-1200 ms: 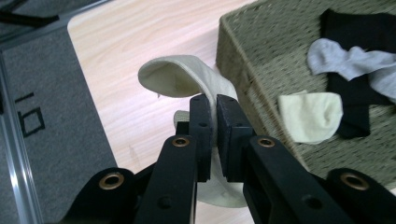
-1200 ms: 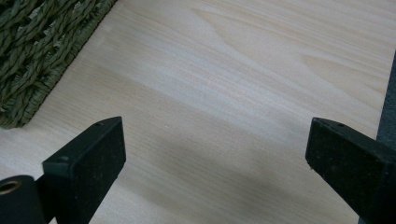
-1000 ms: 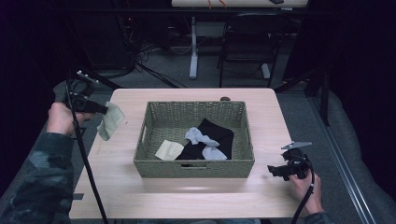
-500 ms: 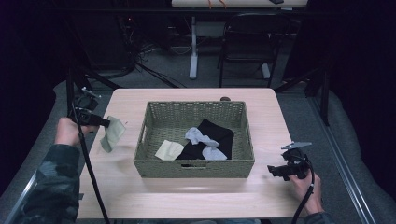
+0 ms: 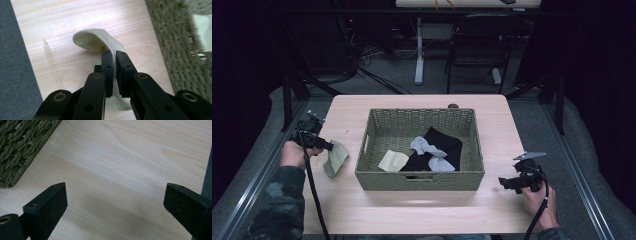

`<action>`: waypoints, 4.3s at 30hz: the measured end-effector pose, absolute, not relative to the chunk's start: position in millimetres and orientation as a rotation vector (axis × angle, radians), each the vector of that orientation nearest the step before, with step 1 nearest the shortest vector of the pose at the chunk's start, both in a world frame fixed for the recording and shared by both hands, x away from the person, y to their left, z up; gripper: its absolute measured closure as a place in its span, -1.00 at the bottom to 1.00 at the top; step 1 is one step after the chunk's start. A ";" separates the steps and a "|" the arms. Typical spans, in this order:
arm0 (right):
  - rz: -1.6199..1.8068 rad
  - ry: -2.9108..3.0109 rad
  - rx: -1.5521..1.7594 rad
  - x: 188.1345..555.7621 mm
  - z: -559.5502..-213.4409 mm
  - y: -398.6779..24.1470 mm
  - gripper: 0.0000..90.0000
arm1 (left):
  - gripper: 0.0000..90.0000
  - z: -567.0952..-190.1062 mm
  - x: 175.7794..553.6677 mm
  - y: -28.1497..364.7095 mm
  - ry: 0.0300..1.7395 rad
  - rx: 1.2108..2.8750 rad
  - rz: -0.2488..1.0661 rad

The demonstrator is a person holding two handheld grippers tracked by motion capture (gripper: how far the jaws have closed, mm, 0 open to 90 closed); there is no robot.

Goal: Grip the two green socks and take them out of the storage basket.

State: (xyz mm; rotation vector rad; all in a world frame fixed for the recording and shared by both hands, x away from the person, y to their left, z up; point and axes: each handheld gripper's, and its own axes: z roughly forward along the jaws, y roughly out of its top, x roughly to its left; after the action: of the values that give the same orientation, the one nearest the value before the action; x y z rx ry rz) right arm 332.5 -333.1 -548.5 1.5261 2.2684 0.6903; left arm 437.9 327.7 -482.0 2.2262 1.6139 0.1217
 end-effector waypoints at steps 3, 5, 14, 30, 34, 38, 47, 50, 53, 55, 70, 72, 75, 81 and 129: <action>0.691 2.268 1.526 332.5 -548.4 -333.0 -0.91 | 0.88 -491.9 438.6 330.1 1.631 2.222 0.104; 0.689 2.269 1.526 332.7 -548.6 -332.9 -0.91 | 0.88 -497.6 438.8 331.9 1.641 2.211 0.091; 0.690 2.268 1.526 332.6 -548.5 -333.1 -0.91 | 0.41 -499.1 435.1 337.5 1.663 2.162 0.068; 0.693 2.261 1.528 332.5 -548.3 -333.0 -0.91 | -0.66 -417.9 416.0 309.4 1.507 2.131 0.269; 0.696 2.258 1.530 332.4 -548.3 -333.2 -0.91 | -0.69 -397.2 415.0 287.6 1.430 2.158 0.314; 0.697 2.260 1.528 332.2 -547.9 -333.2 -0.91 | -0.78 -388.1 416.7 269.1 1.382 2.181 0.336; 0.699 2.260 1.528 332.1 -547.9 -333.6 -0.91 | -0.87 -384.6 426.3 231.4 1.299 2.251 0.341; 0.699 2.261 1.528 332.2 -548.0 -333.8 -0.91 | -0.89 -386.4 429.4 219.9 1.277 2.269 0.332; 0.699 2.261 1.529 332.3 -548.0 -333.7 -0.91 | -0.91 -388.3 431.9 211.1 1.258 2.287 0.322; 0.700 2.261 1.528 332.2 -548.0 -333.6 -0.91 | -0.91 -390.0 433.7 205.1 1.248 2.303 0.318; 0.703 2.267 1.524 332.2 -547.4 -334.5 -0.91 | -0.90 -424.7 446.8 158.2 1.171 2.389 0.232; 0.702 2.266 1.522 332.2 -547.2 -334.5 -0.91 | -0.89 -430.0 447.9 153.3 1.165 2.397 0.217; 0.707 2.264 1.524 332.3 -547.2 -334.4 -0.91 | -0.88 -438.5 450.1 146.2 1.159 2.415 0.200; 0.704 2.267 1.522 332.2 -547.2 -334.7 -0.91 | -0.86 -454.4 453.8 134.5 1.153 2.451 0.157; 0.710 2.267 1.523 332.8 -547.2 -335.2 -0.90 | 0.37 -528.8 464.0 93.1 1.199 2.675 0.003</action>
State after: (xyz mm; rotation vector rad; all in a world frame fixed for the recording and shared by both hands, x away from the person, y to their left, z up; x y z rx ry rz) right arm 332.8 -335.2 -547.2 1.5226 2.2665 0.7100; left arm 464.0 93.1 -528.8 2.6748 1.1991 0.0027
